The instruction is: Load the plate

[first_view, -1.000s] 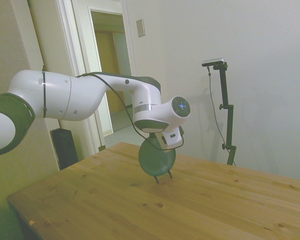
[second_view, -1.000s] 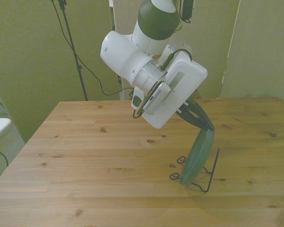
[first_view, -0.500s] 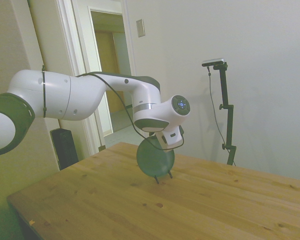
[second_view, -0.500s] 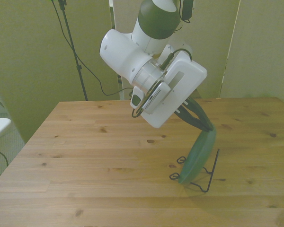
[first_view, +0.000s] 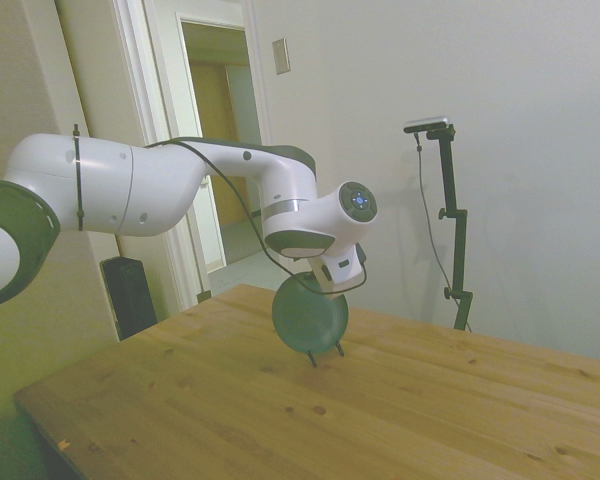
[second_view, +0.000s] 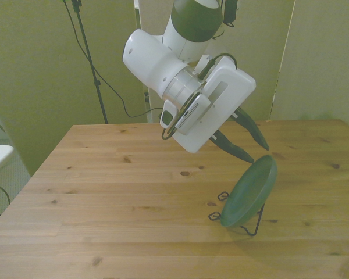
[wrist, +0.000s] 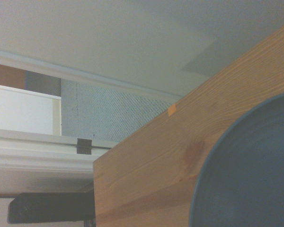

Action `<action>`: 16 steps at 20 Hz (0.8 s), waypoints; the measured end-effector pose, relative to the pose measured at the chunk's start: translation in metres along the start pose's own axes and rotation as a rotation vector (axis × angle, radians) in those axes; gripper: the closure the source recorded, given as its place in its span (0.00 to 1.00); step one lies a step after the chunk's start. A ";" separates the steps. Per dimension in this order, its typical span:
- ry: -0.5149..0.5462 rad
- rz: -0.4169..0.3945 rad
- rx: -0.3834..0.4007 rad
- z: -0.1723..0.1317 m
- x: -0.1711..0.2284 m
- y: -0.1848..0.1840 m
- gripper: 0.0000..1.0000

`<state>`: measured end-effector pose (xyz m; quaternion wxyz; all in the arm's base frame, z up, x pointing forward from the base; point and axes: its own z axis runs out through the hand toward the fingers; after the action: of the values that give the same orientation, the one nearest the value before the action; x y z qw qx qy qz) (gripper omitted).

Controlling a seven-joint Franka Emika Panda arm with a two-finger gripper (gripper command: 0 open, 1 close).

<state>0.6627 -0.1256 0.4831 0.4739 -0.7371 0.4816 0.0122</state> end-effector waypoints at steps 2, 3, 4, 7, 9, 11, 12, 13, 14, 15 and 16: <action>0.014 -0.009 -0.003 -0.009 -0.010 0.001 0.00; 0.020 -0.014 -0.008 -0.015 -0.015 0.002 0.00; 0.026 -0.018 -0.012 -0.021 -0.022 0.003 0.00; 0.055 -0.004 -0.057 -0.041 -0.041 0.014 0.00; 0.084 0.024 -0.111 -0.052 -0.053 0.023 0.00; 0.100 0.047 -0.172 -0.060 -0.066 0.030 0.00; 0.111 0.060 -0.213 -0.064 -0.072 0.033 0.00; 0.131 0.076 -0.261 -0.069 -0.079 0.037 0.00; 0.146 0.091 -0.301 -0.074 -0.085 0.040 0.00; 0.164 0.103 -0.342 -0.079 -0.090 0.043 0.00; 0.176 0.112 -0.378 -0.083 -0.095 0.047 0.00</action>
<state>0.5414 -0.1222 0.5422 0.2818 -0.7832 0.5505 0.0640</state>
